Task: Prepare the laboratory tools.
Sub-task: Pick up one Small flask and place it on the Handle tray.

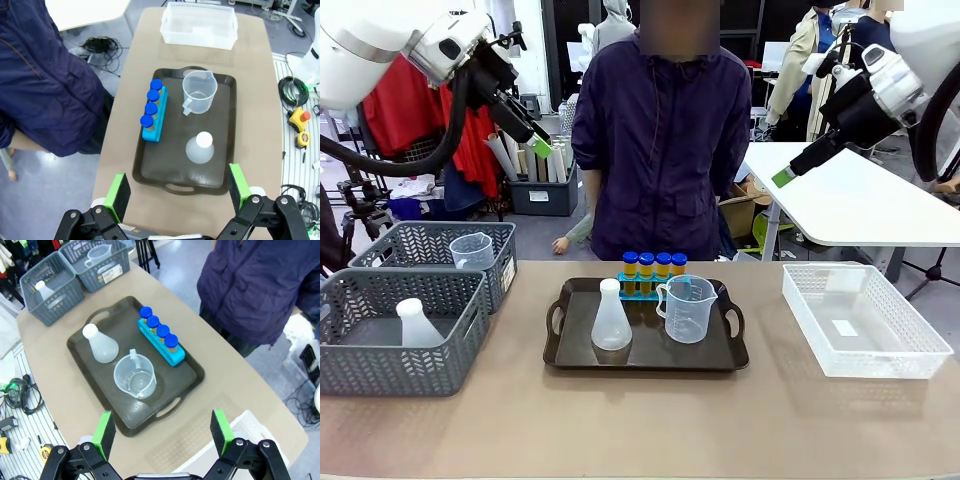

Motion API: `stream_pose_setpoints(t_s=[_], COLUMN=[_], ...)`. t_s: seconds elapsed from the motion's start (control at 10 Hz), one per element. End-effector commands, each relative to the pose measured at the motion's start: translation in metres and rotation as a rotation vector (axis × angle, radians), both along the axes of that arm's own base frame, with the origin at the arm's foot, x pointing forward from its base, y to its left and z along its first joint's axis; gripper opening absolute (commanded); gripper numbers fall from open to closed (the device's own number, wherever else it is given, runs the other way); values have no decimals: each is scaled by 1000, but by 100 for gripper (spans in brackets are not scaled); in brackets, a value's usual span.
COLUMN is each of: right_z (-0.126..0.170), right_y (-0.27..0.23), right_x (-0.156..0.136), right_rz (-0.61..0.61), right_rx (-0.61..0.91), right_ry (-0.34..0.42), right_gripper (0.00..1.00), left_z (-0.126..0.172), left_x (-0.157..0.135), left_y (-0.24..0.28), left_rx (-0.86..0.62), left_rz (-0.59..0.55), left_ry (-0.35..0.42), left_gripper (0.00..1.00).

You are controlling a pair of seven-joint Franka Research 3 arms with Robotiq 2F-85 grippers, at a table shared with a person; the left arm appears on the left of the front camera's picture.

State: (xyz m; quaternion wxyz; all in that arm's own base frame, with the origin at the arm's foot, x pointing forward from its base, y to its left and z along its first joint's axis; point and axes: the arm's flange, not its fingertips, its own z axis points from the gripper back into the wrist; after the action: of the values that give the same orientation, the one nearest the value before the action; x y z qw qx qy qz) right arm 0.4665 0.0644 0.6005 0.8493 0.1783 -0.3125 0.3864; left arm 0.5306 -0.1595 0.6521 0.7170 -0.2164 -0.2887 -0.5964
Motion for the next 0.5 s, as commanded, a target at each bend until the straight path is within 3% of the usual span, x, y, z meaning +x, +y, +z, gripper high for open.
stream_pose_setpoints(t_s=[0.0, 0.4], right_z=[2, 2], right_y=[-1, -1], right_x=[0, 0], right_rz=[10, 10], right_rx=[17, 17], right_ry=[-2, -2], right_gripper=[100, 100], left_z=[1, 1], left_x=[-1, -1], left_y=[1, 1], left_rx=[-4, -4], left_rz=[1, 1], left_ry=[-1, -1], left_gripper=[100, 100])
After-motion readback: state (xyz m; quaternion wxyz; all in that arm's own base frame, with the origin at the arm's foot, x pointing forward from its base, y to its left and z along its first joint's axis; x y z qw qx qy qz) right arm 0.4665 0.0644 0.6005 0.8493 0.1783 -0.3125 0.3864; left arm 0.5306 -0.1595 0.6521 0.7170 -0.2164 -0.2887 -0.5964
